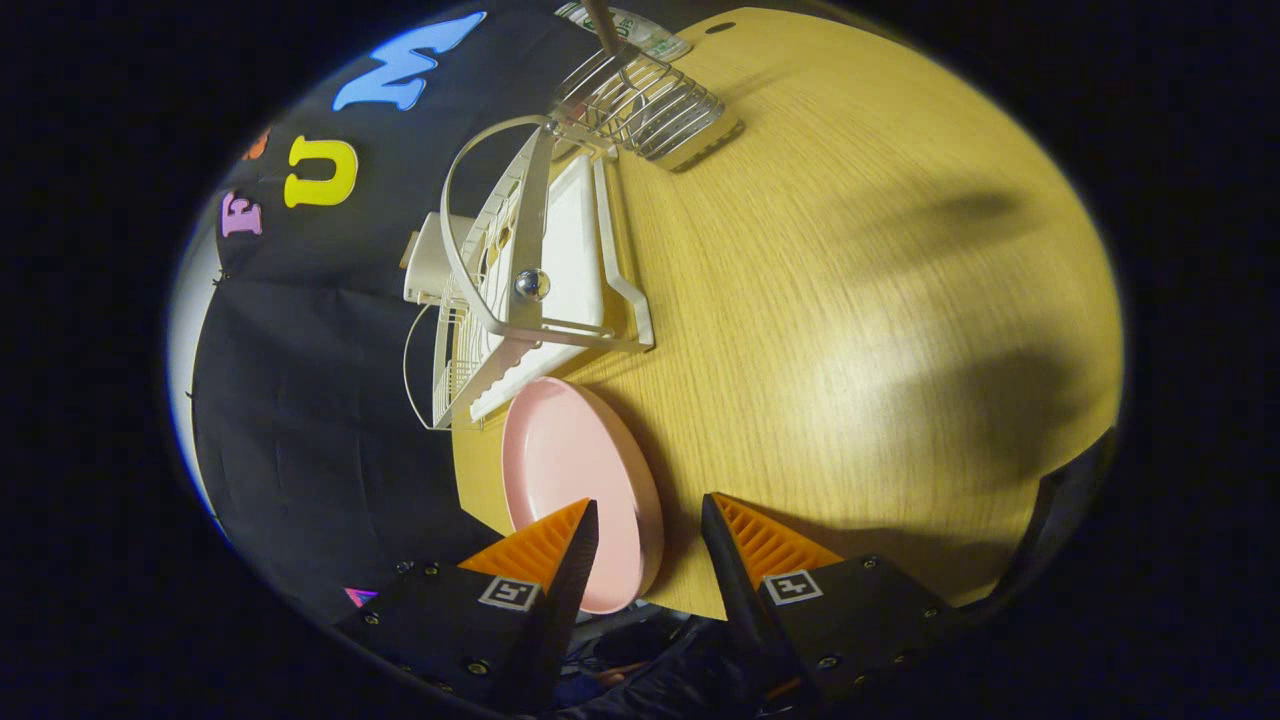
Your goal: Take the plate from the dish rack, then take the spoon from the basket and place it into the plate.
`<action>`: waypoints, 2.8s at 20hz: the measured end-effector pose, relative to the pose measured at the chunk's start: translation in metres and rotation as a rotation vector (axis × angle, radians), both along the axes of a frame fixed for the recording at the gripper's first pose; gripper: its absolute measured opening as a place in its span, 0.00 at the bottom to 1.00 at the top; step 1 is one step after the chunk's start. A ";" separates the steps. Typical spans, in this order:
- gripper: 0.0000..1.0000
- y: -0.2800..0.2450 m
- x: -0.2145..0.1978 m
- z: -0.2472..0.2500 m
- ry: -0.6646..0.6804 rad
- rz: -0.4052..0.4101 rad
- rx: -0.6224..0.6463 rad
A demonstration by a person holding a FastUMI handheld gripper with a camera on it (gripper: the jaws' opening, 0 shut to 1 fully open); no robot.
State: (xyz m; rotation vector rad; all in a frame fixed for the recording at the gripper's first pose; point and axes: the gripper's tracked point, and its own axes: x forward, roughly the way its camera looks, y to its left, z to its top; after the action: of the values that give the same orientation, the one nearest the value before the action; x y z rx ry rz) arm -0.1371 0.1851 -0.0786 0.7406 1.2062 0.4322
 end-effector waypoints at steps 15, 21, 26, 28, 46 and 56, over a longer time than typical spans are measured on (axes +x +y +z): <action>0.67 -0.108 0.133 0.116 -0.410 -0.367 -0.130; 0.67 -0.130 0.183 0.158 -0.561 -0.471 -0.198; 0.59 -0.132 0.221 0.157 -0.564 -0.510 -0.188; 0.59 -0.134 0.234 0.153 -0.549 -0.524 -0.176; 0.15 -0.118 0.288 0.142 -0.596 -0.473 -0.310; 0.15 -0.117 0.286 0.176 -0.696 -0.383 -0.460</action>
State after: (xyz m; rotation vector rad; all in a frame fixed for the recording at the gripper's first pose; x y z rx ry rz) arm 0.1487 0.0677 0.0973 0.3531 0.4586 0.0639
